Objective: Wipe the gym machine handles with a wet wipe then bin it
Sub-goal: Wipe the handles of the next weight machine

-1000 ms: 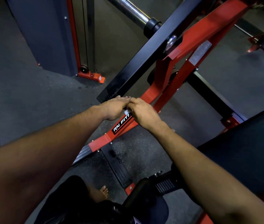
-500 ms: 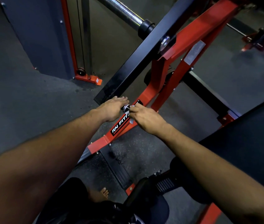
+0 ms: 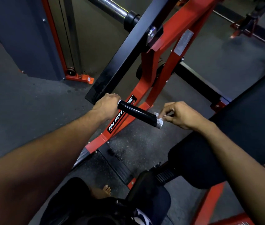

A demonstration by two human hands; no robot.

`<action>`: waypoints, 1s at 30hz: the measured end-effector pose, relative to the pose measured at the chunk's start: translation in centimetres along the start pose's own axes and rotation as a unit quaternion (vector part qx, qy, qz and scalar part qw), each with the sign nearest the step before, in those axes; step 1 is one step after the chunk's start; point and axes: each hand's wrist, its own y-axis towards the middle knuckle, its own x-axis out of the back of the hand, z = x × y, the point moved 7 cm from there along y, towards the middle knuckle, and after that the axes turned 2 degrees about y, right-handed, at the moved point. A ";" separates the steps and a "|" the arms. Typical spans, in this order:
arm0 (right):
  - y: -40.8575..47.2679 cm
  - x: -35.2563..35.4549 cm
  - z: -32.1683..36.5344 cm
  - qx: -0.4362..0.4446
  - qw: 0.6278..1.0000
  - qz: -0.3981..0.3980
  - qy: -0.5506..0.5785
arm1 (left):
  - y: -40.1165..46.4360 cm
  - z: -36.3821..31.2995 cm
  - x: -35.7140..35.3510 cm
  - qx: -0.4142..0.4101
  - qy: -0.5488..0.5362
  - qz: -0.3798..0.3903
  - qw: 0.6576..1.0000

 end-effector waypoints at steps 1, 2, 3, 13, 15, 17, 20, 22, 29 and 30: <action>0.3 -0.3 0.5 0.011 1.000 -0.010 -0.001 | 0.0 -0.1 0.0 0.003 0.003 -0.002 1.000; 0.7 -0.6 1.0 0.025 1.000 -0.017 -0.008 | 0.0 -0.1 0.1 0.007 0.008 -0.002 1.000; 1.4 -0.9 1.7 0.039 0.999 -0.021 -0.016 | 0.0 -0.2 0.2 0.008 0.012 -0.003 1.000; 11.3 -5.0 8.0 0.140 0.986 -0.065 -0.068 | 0.1 0.6 -0.2 -0.018 -0.006 0.032 0.999; 12.3 -5.5 8.6 0.140 0.985 -0.084 -0.062 | -0.1 0.5 0.0 -0.017 -0.007 0.029 0.999; 12.1 -5.8 8.5 0.142 0.983 -0.097 -0.061 | -0.2 0.4 0.1 -0.021 -0.015 0.022 0.999; 10.7 -5.4 8.4 0.169 0.979 -0.071 -0.088 | 0.0 0.8 -0.3 -0.024 -0.025 0.016 0.999; 9.5 -5.1 8.1 0.168 0.976 -0.022 -0.134 | 0.0 1.1 -0.6 -0.018 -0.035 0.012 0.999; 2.7 -3.5 5.1 0.148 0.972 0.034 -0.179 | 0.0 1.0 -0.8 -0.015 -0.037 -0.018 0.999; 1.7 -3.3 4.7 0.146 0.971 0.041 -0.187 | -0.1 1.0 -0.8 -0.015 -0.035 -0.021 0.999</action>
